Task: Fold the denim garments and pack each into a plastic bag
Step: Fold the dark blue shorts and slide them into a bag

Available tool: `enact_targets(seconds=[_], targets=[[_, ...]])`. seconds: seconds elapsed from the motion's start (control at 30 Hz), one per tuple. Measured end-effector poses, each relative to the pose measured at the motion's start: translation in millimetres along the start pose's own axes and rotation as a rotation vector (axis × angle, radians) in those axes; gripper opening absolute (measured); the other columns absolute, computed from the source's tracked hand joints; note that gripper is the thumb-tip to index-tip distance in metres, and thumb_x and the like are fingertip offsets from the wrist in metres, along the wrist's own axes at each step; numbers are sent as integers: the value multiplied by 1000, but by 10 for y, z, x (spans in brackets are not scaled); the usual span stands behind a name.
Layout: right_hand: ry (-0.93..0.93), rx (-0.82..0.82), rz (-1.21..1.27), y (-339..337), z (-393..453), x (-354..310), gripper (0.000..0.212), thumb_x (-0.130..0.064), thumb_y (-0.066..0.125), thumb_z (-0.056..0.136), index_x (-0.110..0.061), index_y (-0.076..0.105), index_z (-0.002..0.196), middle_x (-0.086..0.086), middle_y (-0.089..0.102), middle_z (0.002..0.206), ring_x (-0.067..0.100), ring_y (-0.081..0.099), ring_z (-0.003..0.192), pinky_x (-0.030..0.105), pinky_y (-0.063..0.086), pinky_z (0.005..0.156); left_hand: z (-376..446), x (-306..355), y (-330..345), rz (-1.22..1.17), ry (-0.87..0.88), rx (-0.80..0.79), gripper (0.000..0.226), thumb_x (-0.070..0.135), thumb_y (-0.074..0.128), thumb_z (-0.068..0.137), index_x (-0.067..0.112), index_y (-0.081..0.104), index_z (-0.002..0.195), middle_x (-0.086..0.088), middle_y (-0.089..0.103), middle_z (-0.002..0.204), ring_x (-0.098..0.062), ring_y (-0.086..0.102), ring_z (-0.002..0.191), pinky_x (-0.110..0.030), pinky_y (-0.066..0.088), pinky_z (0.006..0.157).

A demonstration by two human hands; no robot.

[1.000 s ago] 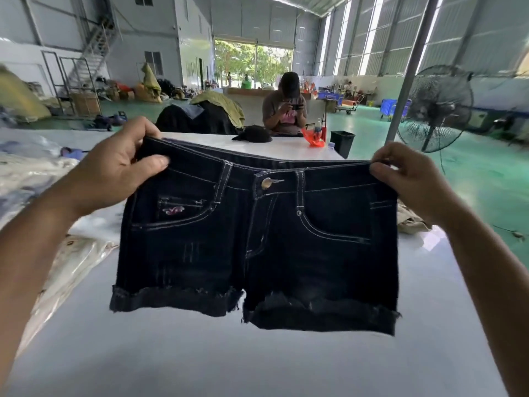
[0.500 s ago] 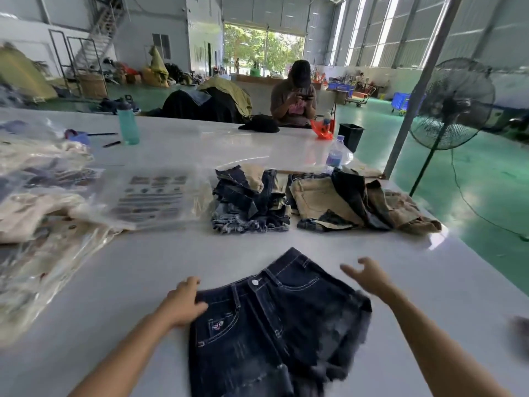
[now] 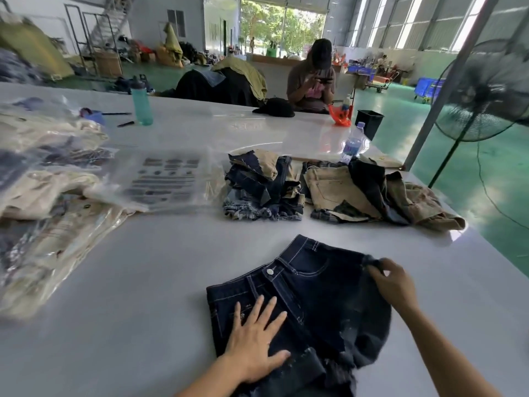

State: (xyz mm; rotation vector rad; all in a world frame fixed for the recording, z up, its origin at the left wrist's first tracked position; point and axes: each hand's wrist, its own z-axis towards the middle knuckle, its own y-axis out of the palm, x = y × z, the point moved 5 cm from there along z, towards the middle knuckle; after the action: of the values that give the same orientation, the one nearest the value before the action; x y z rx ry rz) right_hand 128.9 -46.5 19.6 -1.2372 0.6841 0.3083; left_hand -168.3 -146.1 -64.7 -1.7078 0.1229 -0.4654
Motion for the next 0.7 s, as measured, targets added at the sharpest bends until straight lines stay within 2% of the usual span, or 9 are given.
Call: enact_targets(seconds=[0.03, 0.1, 0.17, 0.27, 0.37, 0.43, 0.47, 0.6, 0.7], targets=[[-123, 29, 26, -13, -67, -260, 12, -11, 68, 85, -5, 61, 77, 9, 58, 68, 29, 56, 66, 36, 39, 61, 45, -8, -34, -154, -18, 27, 66, 62, 34, 91, 36, 19, 149, 13, -8, 155, -12, -11, 144, -49, -9, 116], [-431, 91, 39, -19, -362, -792, 10, -6, 68, 83, -8, 60, 78, 5, 63, 70, 25, 55, 62, 39, 44, 66, 70, -144, -243, -591, -115, 276, 43, 42, 48, 96, 23, 50, 135, 6, 37, 149, -12, 31, 139, -33, 24, 116], [-756, 162, -19, 27, -850, -1171, 8, -11, 63, 84, -17, 57, 83, 0, 72, 89, 16, 64, 75, 45, 43, 84, -15, -439, -456, -1114, -375, 484, 23, 26, 50, 98, 14, 65, 109, -6, 65, 118, -22, 63, 107, -31, 51, 88], [-1113, 116, -55, 303, -1656, -1402, 15, -23, 42, 93, -28, 47, 80, -6, 72, 106, 7, 68, 91, 42, 36, 94, -116, -889, -455, -1590, -710, 438, 44, 40, 36, 100, 7, 64, 92, -15, 69, 96, -24, 65, 73, -28, 52, 59], [-1109, -154, -259, 820, -2199, -1323, 57, -34, 23, 102, -35, 61, 60, -31, 68, 93, -12, 63, 91, 41, 21, 112, -177, -1111, -445, -1601, -751, 245, 64, 60, 32, 94, 5, 65, 91, -14, 72, 87, -24, 67, 68, -29, 51, 58], [-1000, -341, -484, 1116, -2358, -1207, 76, -33, 4, 103, -44, 65, 59, -41, 62, 92, -21, 58, 91, 36, 5, 115, -163, -1165, -417, -1547, -736, 204, 56, 55, 43, 93, 4, 66, 91, -13, 73, 83, -21, 69, 64, -27, 51, 57], [-1000, -375, -504, 1174, -2415, -1167, 75, -34, 3, 103, -44, 64, 61, -40, 62, 97, -19, 58, 93, 34, 6, 113, -155, -1184, -408, -1518, -732, 211, 47, 47, 50, 93, 3, 67, 93, -13, 73, 84, -20, 68, 62, -26, 52, 56], [-975, -292, -274, 961, -2284, -1205, 67, -34, 15, 105, -29, 60, 56, -30, 66, 103, -11, 62, 99, 24, 29, 102, -88, -1246, -397, -1368, -718, 245, 30, 24, 63, 90, -3, 63, 103, -14, 68, 84, -20, 63, 63, -28, 52, 58], [-948, -205, -17, 707, -2176, -1199, 58, -33, 26, 105, -19, 55, 57, -19, 68, 110, -7, 60, 108, 34, 44, 94, -75, -1302, -465, -1201, -737, 304, 29, 28, 70, 85, 0, 66, 94, -9, 67, 73, -19, 60, 59, -28, 51, 58]])
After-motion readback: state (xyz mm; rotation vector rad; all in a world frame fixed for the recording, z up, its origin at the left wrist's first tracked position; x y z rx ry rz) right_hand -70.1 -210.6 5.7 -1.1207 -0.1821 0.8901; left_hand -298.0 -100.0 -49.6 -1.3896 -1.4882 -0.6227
